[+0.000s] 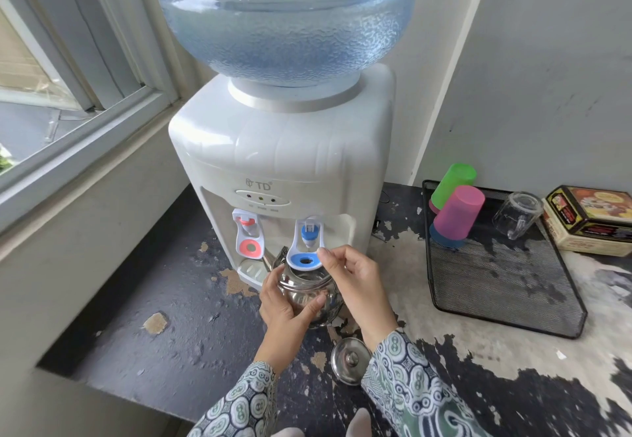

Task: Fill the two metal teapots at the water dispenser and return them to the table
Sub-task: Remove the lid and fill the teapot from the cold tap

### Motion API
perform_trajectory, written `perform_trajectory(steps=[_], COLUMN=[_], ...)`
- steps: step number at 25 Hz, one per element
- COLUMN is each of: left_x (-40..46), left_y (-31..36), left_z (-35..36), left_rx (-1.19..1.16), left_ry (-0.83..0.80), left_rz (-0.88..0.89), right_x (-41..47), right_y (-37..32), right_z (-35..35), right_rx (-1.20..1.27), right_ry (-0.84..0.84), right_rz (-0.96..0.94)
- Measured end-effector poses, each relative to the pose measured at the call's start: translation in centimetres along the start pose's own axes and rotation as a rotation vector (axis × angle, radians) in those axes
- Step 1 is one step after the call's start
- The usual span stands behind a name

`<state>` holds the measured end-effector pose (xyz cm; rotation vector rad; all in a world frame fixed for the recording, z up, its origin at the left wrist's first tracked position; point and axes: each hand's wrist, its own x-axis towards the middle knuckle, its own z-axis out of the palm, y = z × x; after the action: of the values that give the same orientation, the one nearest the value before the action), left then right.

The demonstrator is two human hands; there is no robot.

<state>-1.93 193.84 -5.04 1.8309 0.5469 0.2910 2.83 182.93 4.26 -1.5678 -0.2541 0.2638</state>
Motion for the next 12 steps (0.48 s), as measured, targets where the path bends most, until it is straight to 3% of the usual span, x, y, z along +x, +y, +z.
perform_trajectory(steps=[12], left_x=[0.2], left_y=[-0.8], left_z=[0.1], left_rx=[-0.033], left_ry=[0.01], left_rz=[-0.017], right_x=[0.4], right_y=[0.6], right_z=[-0.4], right_rx=[0.041], right_ry=[-0.045], right_rz=[0.036])
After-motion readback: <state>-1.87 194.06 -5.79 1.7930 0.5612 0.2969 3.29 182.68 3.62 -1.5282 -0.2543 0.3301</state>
